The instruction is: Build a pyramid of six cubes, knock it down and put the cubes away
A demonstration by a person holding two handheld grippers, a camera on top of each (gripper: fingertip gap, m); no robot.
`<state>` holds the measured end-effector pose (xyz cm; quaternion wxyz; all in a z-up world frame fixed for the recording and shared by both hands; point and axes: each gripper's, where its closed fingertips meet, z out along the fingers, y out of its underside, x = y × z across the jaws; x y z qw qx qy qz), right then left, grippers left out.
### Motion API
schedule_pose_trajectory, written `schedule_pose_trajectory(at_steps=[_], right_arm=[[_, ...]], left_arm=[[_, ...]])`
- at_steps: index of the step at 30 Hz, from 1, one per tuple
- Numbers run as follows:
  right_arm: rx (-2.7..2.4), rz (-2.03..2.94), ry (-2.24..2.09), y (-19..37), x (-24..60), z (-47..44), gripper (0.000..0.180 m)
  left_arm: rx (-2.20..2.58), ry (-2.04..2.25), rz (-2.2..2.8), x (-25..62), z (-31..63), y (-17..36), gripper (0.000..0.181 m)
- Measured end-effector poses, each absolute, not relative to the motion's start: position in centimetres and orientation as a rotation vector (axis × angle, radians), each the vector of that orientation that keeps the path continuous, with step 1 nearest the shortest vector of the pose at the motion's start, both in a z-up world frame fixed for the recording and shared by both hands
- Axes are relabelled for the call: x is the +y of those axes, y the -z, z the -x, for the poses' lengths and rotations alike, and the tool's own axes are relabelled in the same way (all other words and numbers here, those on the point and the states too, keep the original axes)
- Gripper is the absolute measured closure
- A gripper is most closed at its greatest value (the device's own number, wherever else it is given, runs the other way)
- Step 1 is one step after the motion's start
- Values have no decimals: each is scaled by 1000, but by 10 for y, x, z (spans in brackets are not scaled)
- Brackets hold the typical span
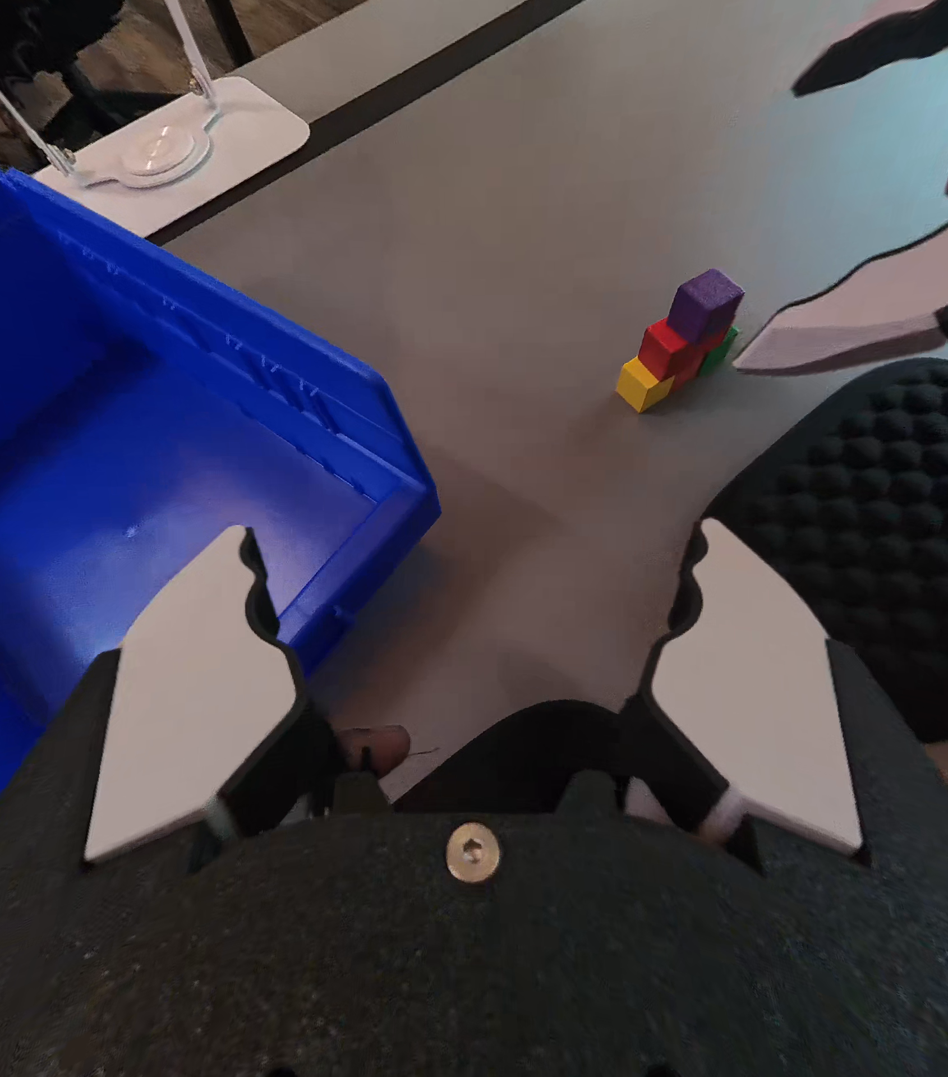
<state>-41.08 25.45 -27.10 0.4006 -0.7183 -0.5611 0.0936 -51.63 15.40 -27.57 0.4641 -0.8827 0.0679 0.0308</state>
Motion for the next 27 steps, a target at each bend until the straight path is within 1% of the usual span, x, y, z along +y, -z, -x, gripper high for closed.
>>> schedule_pose_trajectory(at_steps=[2,3,8,12,27], right_arm=[[-1256,1866,-239,271,255,400,64],[-1199,1881,-230,274,254,395,57],[-1040,1951,-155,290,250,371,39],[-1002,1946,-163,287,240,363,37],[-992,1916,-158,275,232,359,41]], left_arm=[[151,-96,2161,157,511,277,37],[149,-98,2155,158,507,277,35],[136,-97,2103,162,489,275,35],[144,-98,2100,160,481,275,35],[151,-93,2091,159,476,272,35]])
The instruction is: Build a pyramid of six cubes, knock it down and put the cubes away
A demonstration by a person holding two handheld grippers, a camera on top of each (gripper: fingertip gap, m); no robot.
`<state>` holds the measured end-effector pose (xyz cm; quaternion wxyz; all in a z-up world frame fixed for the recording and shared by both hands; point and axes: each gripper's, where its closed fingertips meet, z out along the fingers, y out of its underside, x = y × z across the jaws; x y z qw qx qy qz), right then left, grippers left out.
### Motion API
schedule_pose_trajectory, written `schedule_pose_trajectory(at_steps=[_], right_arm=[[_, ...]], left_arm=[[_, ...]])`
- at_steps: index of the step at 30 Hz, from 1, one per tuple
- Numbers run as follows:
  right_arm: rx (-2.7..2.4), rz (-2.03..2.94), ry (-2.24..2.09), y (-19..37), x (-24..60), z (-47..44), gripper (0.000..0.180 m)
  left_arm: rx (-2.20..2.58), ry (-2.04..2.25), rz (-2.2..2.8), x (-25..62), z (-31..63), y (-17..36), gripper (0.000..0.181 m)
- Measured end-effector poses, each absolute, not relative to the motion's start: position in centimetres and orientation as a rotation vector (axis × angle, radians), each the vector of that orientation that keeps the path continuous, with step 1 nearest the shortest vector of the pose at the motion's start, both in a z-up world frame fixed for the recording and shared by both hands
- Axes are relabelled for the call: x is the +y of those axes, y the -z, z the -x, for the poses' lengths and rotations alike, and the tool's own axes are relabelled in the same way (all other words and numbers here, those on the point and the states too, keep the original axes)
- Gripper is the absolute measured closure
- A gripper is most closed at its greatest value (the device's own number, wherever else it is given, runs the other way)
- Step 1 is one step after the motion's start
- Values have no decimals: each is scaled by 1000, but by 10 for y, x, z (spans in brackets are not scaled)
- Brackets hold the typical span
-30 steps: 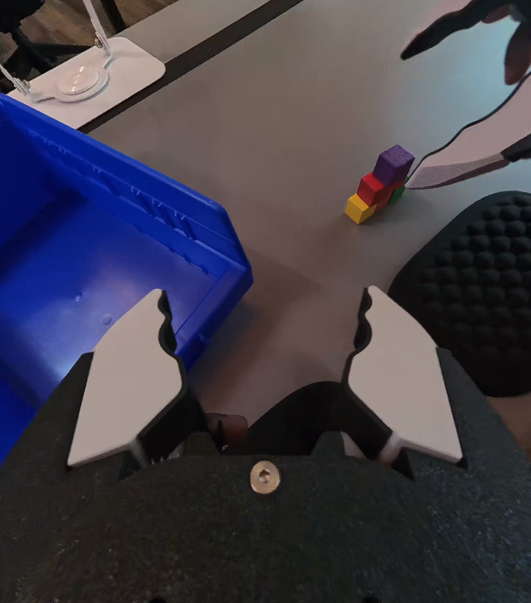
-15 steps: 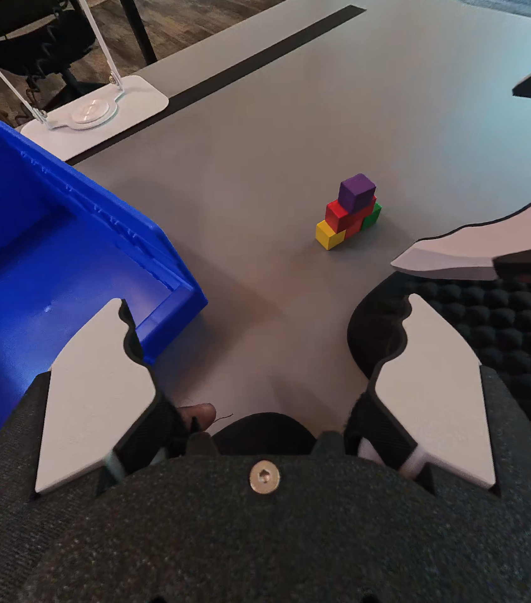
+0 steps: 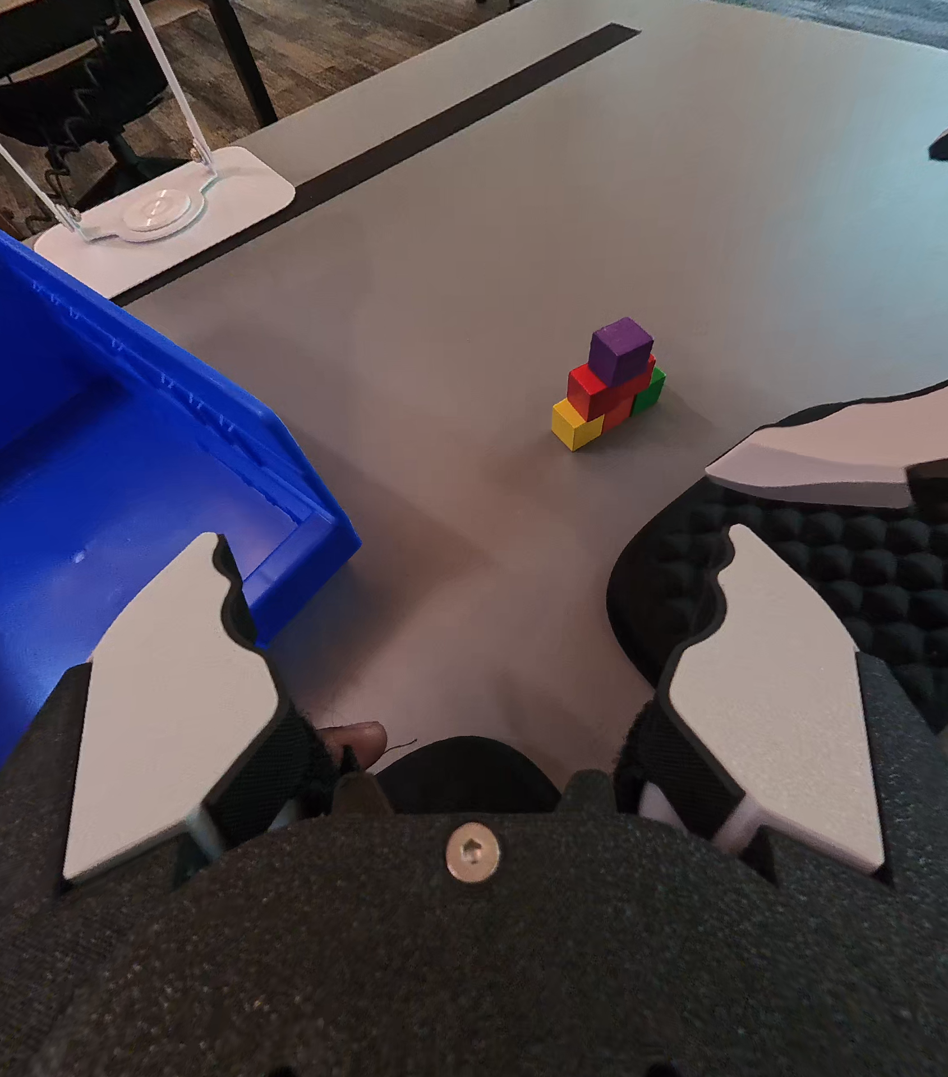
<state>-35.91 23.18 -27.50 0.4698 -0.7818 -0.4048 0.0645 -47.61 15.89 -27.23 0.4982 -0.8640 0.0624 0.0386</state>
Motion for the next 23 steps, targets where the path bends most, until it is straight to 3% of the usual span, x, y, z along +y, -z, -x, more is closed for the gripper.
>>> schedule_pose_trajectory(at_steps=[3,4,5,6,7,8,9,14,23], right_arm=[[-993,1907,-158,271,231,355,47],[-1007,1885,-188,265,228,358,64],[-1028,1847,-236,255,221,360,92],[-1055,1783,-303,241,212,364,114],[-1053,1712,-368,224,202,367,136],[-1080,1643,-450,208,188,374,158],[-1131,1589,-537,195,169,381,180],[-1376,1221,-897,141,57,413,180],[-1617,1216,-783,176,23,446,180]], left_arm=[[172,-84,2109,158,474,276,39],[191,-72,2123,157,472,279,47],[225,-51,2138,155,469,282,62],[285,-21,2148,151,464,284,93],[350,8,2155,148,459,287,145],[388,11,2174,147,457,291,180],[416,-26,2206,146,458,296,181],[526,-357,2274,147,479,307,181],[637,-733,2279,146,500,304,181]])
